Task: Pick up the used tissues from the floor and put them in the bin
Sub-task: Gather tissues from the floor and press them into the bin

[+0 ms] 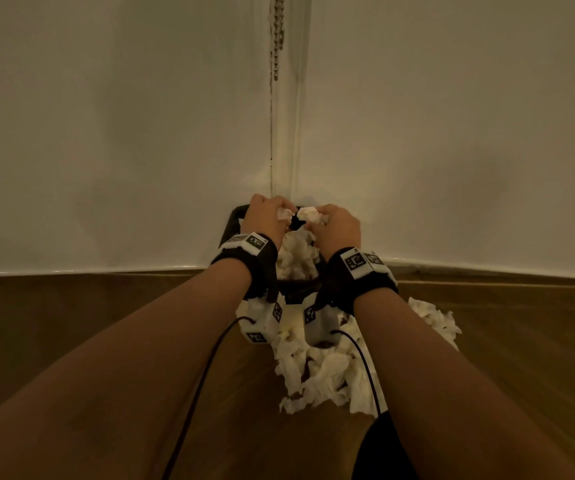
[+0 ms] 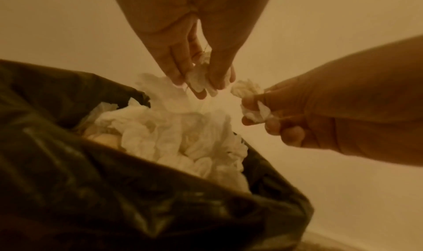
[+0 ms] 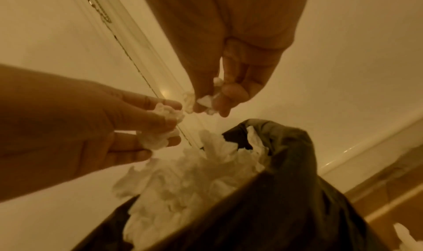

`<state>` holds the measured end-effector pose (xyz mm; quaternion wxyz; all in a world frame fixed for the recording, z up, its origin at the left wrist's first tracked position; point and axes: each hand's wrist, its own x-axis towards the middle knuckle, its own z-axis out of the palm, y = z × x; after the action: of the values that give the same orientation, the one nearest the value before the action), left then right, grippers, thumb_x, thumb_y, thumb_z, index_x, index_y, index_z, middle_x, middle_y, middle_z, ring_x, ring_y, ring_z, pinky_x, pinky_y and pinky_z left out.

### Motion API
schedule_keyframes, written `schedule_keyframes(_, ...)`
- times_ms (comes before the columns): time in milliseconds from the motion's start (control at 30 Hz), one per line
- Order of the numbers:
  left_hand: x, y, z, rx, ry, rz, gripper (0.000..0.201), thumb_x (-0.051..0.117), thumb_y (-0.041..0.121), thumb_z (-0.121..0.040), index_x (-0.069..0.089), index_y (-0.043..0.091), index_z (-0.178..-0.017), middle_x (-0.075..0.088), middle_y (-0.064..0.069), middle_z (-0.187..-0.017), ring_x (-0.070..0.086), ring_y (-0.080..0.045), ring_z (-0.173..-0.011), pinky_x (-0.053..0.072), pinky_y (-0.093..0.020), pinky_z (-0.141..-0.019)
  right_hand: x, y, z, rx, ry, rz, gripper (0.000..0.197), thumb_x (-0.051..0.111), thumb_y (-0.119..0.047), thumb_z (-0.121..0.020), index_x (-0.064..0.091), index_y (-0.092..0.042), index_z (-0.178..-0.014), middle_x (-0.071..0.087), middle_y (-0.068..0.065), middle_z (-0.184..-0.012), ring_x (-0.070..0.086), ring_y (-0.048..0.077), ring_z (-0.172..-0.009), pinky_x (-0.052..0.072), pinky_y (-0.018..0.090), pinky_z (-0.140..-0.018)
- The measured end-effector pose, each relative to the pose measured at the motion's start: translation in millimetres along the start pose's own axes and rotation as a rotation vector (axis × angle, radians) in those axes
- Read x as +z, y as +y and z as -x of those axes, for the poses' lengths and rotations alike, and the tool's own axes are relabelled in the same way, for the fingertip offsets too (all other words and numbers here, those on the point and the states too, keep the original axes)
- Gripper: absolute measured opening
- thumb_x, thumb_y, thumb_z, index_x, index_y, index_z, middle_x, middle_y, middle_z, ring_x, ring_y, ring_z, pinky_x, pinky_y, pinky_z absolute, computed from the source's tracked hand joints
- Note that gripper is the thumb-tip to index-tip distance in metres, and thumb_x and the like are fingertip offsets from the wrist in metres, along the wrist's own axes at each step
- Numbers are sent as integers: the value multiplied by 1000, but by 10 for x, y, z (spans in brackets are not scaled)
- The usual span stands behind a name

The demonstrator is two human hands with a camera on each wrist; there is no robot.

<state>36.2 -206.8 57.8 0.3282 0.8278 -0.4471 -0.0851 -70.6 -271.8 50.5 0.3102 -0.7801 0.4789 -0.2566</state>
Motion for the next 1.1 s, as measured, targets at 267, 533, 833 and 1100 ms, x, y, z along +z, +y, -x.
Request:
schedule_keyframes(267, 179, -128, -204, 35, 121, -151, 19, 56, 23, -88, 64, 34, -101, 52, -5, -110, 48, -29, -108, 39, -41, -87, 165, 94, -212, 5, 2, 91, 25, 45, -11, -96, 60, -11, -116, 57, 15, -117, 56, 27, -102, 33, 17, -68)
schedule_keyframes(533, 152, -279, -167, -41, 12, -115, 35, 36, 32, -96, 49, 33, -129, 58, -4, -119, 55, -26, -108, 37, -43, -96, 154, 55, -167, -58, -90, 205, 41, 42, -8, -95, 46, -13, -136, 53, 16, -129, 48, 29, -121, 35, 30, -102)
schedule_keyframes(833, -554, -895, -123, -331, 199, 221, 40, 36, -3, -87, 60, 26, -98, 66, 3, -88, 63, -22, -96, 50, -31, -84, 279, -654, 429, -419, 105, -66, 21, 40, -15, -95, 61, -11, -99, 62, 6, -98, 53, 22, -95, 42, 32, -83)
schedule_keyframes(1100, -683, -1911, 213, -310, -255, -370, 33, 43, 7, -93, 59, 15, -120, 58, -12, -127, 52, -28, -117, 42, -33, -96, 1089, -722, 1039, -449, -529, 109, 21, 41, -17, -96, 54, -11, -111, 62, 12, -106, 60, 29, -94, 49, 37, -80)
